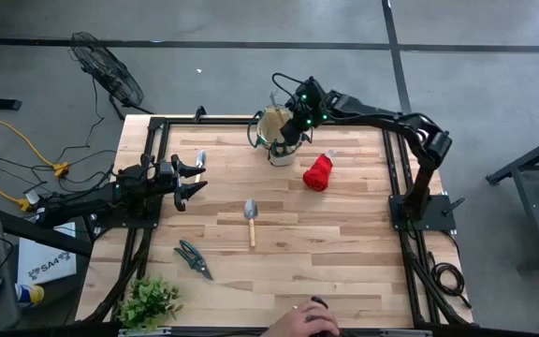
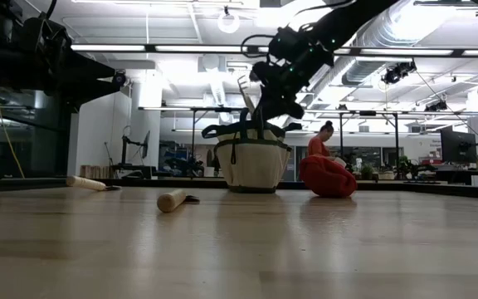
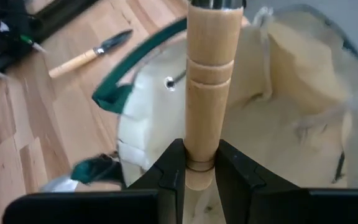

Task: Pick & Place Garden tools in Gardening bag
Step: Put the brown hand rake into the gardening bag

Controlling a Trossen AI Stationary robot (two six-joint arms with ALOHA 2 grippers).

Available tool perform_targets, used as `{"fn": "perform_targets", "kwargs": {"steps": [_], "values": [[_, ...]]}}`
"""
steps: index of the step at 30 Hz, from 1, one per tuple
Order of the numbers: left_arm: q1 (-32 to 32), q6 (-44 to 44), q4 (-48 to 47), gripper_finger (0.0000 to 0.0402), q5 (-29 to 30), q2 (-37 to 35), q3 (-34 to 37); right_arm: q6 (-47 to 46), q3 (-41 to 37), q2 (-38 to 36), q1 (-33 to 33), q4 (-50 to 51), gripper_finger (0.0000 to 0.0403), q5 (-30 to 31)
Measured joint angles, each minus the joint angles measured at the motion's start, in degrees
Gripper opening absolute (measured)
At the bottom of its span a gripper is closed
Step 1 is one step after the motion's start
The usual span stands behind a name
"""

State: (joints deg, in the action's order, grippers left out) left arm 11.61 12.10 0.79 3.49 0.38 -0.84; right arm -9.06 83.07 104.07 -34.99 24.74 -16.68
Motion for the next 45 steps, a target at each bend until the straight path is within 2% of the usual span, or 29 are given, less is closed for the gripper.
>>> {"fn": "perform_targets", "kwargs": {"steps": [11, 19, 24, 33, 45], "values": [[-0.01, 0.0, -0.01, 0.0223, 0.0, -0.01, 0.0, -6.56, 0.0, 0.31, -1.0, 5.18, 0.0055, -0.25], [-0.01, 0.0, 0.01, 0.0223, 0.0, -0.01, 0.0, -6.8, 0.0, -0.08, -1.41, 4.43, 0.0055, -0.14], [-0.01, -0.01, 0.0, 0.0223, 0.0, -0.01, 0.0, -6.8, 0.0, 0.31, -1.49, 5.09, 0.0055, -3.18], [0.01, 0.0, 0.01, 0.0223, 0.0, -0.01, 0.0, -6.12, 0.0, 0.33, -1.13, 6.95, 0.0055, -4.48], [-0.01, 0.0, 0.0, 0.0223, 0.0, 0.0, 0.0, -5.68, 0.0, 0.4, -1.37, 10.36, 0.0064, -2.76]]}}
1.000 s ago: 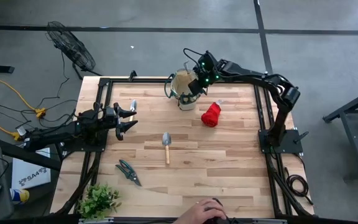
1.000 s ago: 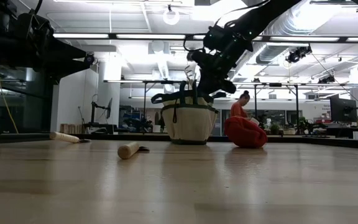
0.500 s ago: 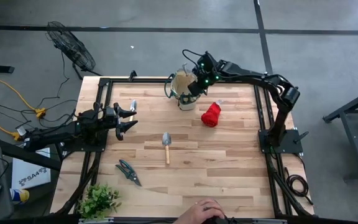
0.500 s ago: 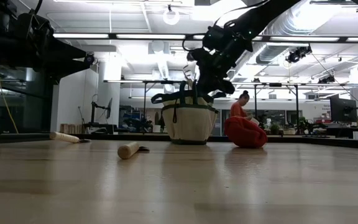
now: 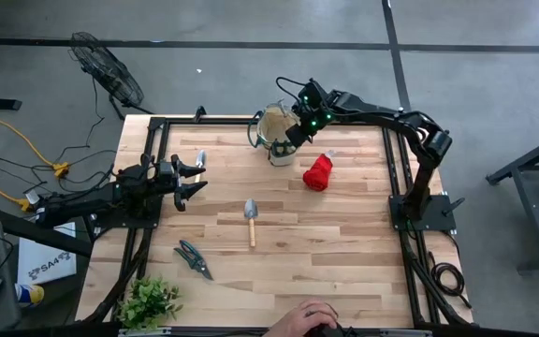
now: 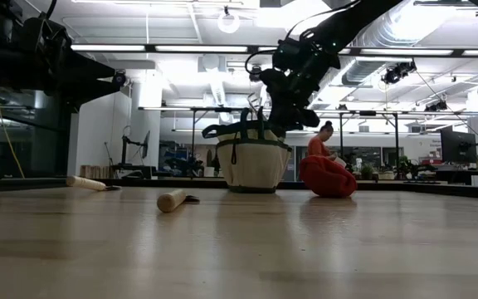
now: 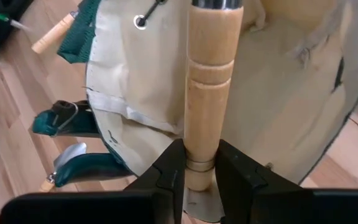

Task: Pick & Place Garden tools in Gardening bag
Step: Put the brown hand rake into the gardening bag, then adjust the red gloves

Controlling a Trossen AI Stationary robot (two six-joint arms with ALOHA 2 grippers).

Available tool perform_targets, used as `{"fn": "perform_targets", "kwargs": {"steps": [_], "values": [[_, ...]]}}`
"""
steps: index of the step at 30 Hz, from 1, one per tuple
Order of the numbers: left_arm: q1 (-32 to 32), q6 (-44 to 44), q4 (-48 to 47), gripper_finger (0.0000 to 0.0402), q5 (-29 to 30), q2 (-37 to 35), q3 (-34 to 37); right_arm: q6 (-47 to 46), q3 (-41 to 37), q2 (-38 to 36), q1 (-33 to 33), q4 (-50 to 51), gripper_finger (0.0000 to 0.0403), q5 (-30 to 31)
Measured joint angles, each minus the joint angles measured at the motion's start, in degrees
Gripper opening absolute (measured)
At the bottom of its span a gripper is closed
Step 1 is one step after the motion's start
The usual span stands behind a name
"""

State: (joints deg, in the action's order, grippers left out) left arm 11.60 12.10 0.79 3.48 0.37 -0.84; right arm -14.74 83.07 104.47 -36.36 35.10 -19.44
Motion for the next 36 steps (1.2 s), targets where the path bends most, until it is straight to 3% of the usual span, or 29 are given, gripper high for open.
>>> {"fn": "perform_targets", "kwargs": {"steps": [17, 29, 36], "values": [[0.02, 0.0, 0.0, 0.0223, 0.0, 0.01, 0.0, -0.01, 0.0, 0.0, 0.02, 1.02, 0.0086, 2.05], [0.0, -0.01, 0.0, 0.0223, 0.0, -0.01, 0.0, -0.73, 0.0, -2.51, -0.04, -0.35, 0.009, 7.17], [0.0, -0.01, -0.01, 0.0223, 0.0, -0.01, 0.0, -3.34, 0.0, -2.73, -0.02, -3.16, 0.0146, 7.0]]}}
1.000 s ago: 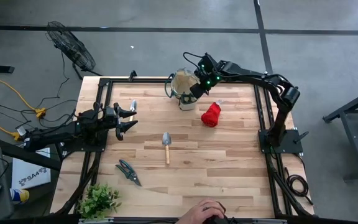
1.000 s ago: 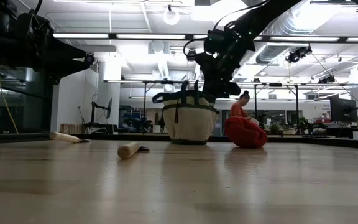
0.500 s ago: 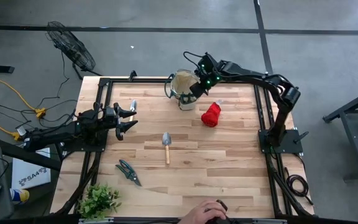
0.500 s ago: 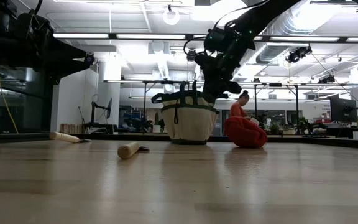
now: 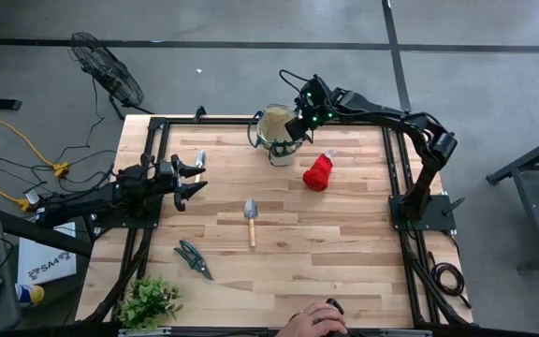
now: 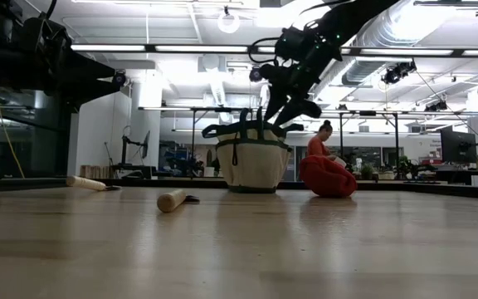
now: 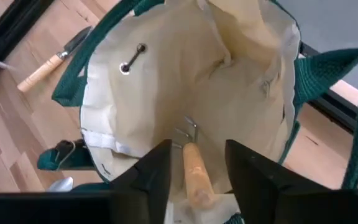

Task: Pick & Place Garden tools in Gardening bag
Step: Adjust the red gloves

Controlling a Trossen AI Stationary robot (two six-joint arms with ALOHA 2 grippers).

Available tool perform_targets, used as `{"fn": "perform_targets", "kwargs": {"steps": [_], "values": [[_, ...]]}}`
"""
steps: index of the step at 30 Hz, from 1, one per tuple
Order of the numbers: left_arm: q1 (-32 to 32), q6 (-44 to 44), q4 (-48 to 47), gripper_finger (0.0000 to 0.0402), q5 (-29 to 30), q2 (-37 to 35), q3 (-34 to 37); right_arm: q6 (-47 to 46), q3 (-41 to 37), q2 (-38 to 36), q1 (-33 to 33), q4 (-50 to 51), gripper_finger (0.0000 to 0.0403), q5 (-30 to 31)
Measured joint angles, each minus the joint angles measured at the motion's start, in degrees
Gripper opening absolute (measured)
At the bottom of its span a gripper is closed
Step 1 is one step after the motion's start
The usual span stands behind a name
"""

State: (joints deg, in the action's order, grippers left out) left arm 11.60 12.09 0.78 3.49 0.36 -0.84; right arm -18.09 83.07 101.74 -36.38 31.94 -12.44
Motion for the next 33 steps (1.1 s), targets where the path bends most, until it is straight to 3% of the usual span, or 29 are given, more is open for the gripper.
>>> {"fn": "perform_targets", "kwargs": {"steps": [8, 14, 19, 25, 33], "values": [[0.01, 0.01, 0.01, 0.0223, -0.02, 0.0, 0.0, 0.33, 0.0, -3.36, 0.0, 1.67, 0.0199, 3.39], [0.01, 0.0, 0.01, 0.0223, 0.0, 0.0, 0.0, -2.48, 0.0, -4.03, -0.15, 9.16, 0.0201, 4.27], [0.0, 0.01, 0.02, 0.0223, 0.0, 0.0, 0.0, -7.19, 0.0, -4.09, -0.15, 12.81, 0.0201, 9.6], [0.02, 0.01, 0.0, 0.0223, 0.0, 0.01, 0.0, -7.54, 0.0, -6.07, -0.01, 15.52, 0.0201, 15.29], [0.01, 0.0, 0.0, 0.0223, 0.0, 0.02, 0.0, -7.25, -2.24, -8.18, 0.86, 22.49, 0.0201, 16.98]]}}
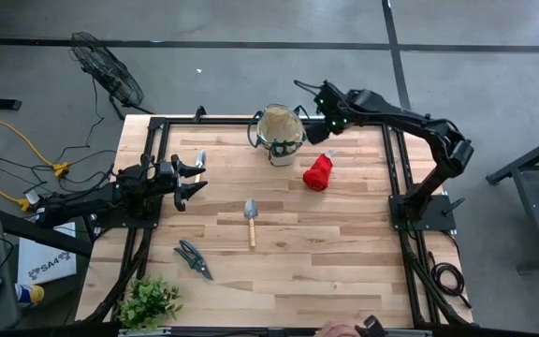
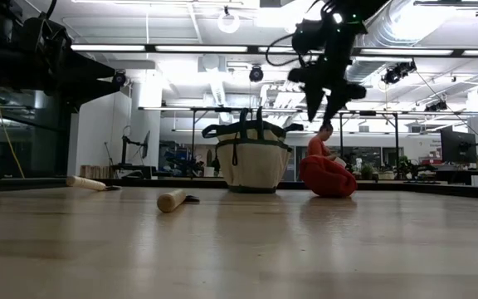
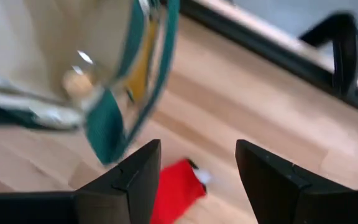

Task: Pick & Place Garden tools in Gardening bag
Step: Adjust the red gloves

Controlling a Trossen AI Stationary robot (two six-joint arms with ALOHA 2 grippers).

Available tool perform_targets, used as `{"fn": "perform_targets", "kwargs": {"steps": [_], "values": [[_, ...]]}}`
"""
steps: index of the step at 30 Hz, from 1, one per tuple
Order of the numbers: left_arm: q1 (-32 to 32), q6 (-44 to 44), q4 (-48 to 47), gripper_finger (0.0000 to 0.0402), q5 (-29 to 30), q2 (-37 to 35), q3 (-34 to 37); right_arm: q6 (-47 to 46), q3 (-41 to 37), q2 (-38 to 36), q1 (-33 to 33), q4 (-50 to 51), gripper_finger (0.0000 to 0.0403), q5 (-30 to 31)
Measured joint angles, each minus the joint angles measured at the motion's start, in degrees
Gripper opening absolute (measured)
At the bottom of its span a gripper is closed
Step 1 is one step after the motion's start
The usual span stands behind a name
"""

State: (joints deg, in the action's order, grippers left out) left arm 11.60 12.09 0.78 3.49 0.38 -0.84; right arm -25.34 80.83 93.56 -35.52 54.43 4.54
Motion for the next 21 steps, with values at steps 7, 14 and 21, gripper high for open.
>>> {"fn": "perform_targets", "kwargs": {"steps": [7, 14, 21], "values": [[-0.01, 0.0, 0.01, 0.0223, 0.0, 0.0, 0.0, 0.25, -8.03, -3.97, 2.71, -2.26, 0.0201, -2.63], [0.0, 0.0, 0.0, 0.0223, 0.0, -0.01, 0.0, -0.05, -14.23, -8.79, 5.81, -3.65, 0.0201, -4.7], [0.01, 0.01, -0.01, 0.0223, 0.0, -0.02, 0.0, -0.11, -18.6, -12.81, 9.77, -4.25, 0.0201, -4.7]]}}
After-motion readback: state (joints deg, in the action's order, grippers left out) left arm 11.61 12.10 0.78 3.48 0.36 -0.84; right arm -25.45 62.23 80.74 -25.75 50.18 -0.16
